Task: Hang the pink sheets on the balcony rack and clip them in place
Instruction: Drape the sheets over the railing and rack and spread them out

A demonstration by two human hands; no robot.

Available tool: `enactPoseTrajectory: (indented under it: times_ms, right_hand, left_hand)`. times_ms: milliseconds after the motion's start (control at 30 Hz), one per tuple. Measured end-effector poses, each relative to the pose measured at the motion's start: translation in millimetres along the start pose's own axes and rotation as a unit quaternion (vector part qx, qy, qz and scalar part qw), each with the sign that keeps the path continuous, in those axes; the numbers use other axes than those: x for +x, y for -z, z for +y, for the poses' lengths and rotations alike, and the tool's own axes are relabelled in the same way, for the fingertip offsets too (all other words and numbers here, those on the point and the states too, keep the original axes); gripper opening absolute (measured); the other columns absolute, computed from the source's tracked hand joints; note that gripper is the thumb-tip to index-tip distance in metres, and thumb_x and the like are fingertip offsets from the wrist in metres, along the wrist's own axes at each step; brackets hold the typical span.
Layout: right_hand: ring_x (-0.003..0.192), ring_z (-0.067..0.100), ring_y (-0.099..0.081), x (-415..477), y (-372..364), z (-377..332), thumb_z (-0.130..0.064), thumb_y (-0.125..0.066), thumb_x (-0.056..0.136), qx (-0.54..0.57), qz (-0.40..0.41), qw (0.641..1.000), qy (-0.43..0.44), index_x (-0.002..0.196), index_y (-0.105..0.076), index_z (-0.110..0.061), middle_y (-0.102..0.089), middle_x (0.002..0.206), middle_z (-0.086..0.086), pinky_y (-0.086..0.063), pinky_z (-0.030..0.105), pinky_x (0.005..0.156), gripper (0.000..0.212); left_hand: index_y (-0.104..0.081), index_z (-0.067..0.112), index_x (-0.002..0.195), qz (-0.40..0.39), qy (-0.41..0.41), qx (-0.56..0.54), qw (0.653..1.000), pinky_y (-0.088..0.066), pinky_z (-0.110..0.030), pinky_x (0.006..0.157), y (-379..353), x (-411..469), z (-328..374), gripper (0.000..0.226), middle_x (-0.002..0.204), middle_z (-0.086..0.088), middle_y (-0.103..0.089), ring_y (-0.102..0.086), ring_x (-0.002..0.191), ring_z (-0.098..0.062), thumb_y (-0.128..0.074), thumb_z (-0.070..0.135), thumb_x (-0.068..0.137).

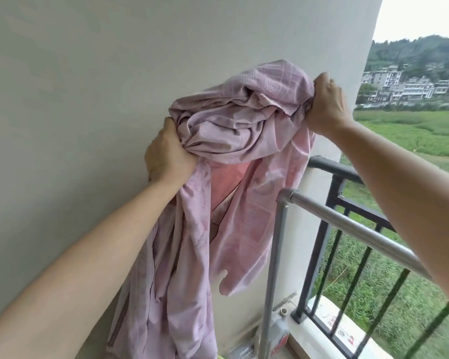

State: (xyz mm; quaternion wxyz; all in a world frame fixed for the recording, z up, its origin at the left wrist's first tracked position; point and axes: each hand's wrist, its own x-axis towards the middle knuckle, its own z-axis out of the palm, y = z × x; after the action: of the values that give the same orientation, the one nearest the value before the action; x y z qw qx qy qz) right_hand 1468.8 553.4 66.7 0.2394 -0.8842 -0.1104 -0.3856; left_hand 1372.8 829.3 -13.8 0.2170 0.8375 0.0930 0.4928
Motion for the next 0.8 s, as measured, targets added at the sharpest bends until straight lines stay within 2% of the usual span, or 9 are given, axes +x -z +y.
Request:
enactPoseTrajectory:
  times_ms: [133, 267, 367, 400, 500, 567, 667, 800]
  right_hand:
    - [0.077, 0.032, -0.049, -11.9, 52.5, 24.3, -0.005, -0.047, 0.09, -0.075, 0.02, 0.997, -0.021, 0.113, -0.043, -0.002, -0.044, 0.077, 0.01, -0.035, 0.039, 0.061, 0.024]
    - [0.072, 0.031, -0.051, -34.7, 107.5, 40.4, -0.009, -0.047, 0.09, -0.098, 0.078, 0.992, -0.006, 0.122, -0.04, -0.005, -0.055, 0.084, 0.018, -0.041, 0.041, 0.06, 0.032]
    - [0.065, 0.027, -0.053, -57.4, 148.3, 45.5, -0.011, -0.049, 0.09, -0.109, 0.139, 0.984, 0.019, 0.143, -0.034, -0.016, -0.058, 0.079, 0.012, -0.045, 0.037, 0.06, 0.054]
    - [0.065, 0.027, -0.054, -66.7, 162.7, 45.9, -0.014, -0.049, 0.091, -0.118, 0.158, 0.98, 0.019, 0.144, -0.036, -0.018, -0.058, 0.079, 0.012, -0.045, 0.035, 0.06, 0.055]
    - [0.072, 0.034, -0.064, -99.0, 203.7, 45.8, -0.027, -0.046, 0.088, -0.146, 0.199, 0.969, 0.019, 0.121, -0.053, -0.014, -0.067, 0.087, 0.019, -0.054, 0.043, 0.062, 0.036]
    - [0.072, 0.034, -0.063, -123.4, 227.5, 47.1, -0.028, -0.044, 0.085, -0.165, 0.209, 0.964, 0.009, 0.109, -0.053, -0.011, -0.067, 0.088, 0.02, -0.055, 0.046, 0.062, 0.031]
    - [0.069, 0.029, -0.058, -155.3, 255.2, 55.1, -0.025, -0.043, 0.085, -0.198, 0.208, 0.958, -0.018, 0.105, -0.053, -0.012, -0.068, 0.088, 0.019, -0.056, 0.047, 0.063, 0.026]
    - [0.071, 0.023, -0.055, -182.7, 286.3, 57.3, -0.021, -0.046, 0.087, -0.198, 0.212, 0.956, -0.038, 0.104, -0.056, -0.011, -0.069, 0.092, 0.017, -0.056, 0.043, 0.067, 0.022]
  left_hand:
    - [-0.045, 0.011, 0.099, -0.011, -0.027, -0.061, 0.998, -0.037, -0.034, 0.06, -0.2, -4.3, 43.4, 0.026, 0.084, -0.011, -0.066, -0.061, 0.078, -0.041, -0.059, 0.023, 0.081]
    - [-0.045, 0.012, 0.099, -0.006, -0.083, -0.129, 0.988, -0.04, -0.034, 0.058, 8.4, -14.1, 77.5, 0.027, 0.08, -0.007, -0.065, -0.061, 0.074, -0.04, -0.06, 0.024, 0.08]
    - [-0.044, 0.013, 0.097, 0.001, -0.108, -0.185, 0.977, -0.035, -0.032, 0.056, 23.5, -25.9, 102.9, 0.027, 0.075, 0.001, -0.057, -0.054, 0.066, -0.032, -0.06, 0.025, 0.08]
    - [-0.043, 0.013, 0.096, 0.003, -0.113, -0.202, 0.973, -0.034, -0.031, 0.057, 29.3, -30.8, 111.2, 0.027, 0.074, 0.003, -0.055, -0.051, 0.064, -0.028, -0.061, 0.026, 0.08]
    - [-0.045, 0.013, 0.096, 0.0, -0.13, -0.257, 0.958, -0.033, -0.03, 0.058, 44.1, -52.7, 132.6, 0.031, 0.075, 0.006, -0.054, -0.046, 0.063, -0.022, -0.065, 0.029, 0.08]
    - [-0.046, 0.011, 0.097, -0.01, -0.144, -0.293, 0.945, -0.034, -0.029, 0.057, 49.5, -73.2, 143.3, 0.034, 0.076, 0.005, -0.057, -0.049, 0.062, -0.022, -0.067, 0.031, 0.079]
    - [-0.047, 0.009, 0.097, -0.027, -0.164, -0.324, 0.931, -0.036, -0.03, 0.055, 55.3, -103.9, 156.9, 0.034, 0.078, -0.001, -0.064, -0.059, 0.065, -0.03, -0.067, 0.03, 0.078]
    - [-0.048, 0.007, 0.097, -0.029, -0.167, -0.336, 0.927, -0.039, -0.03, 0.054, 76.6, -130.7, 175.9, 0.035, 0.077, -0.003, -0.065, -0.06, 0.064, -0.031, -0.067, 0.03, 0.078]
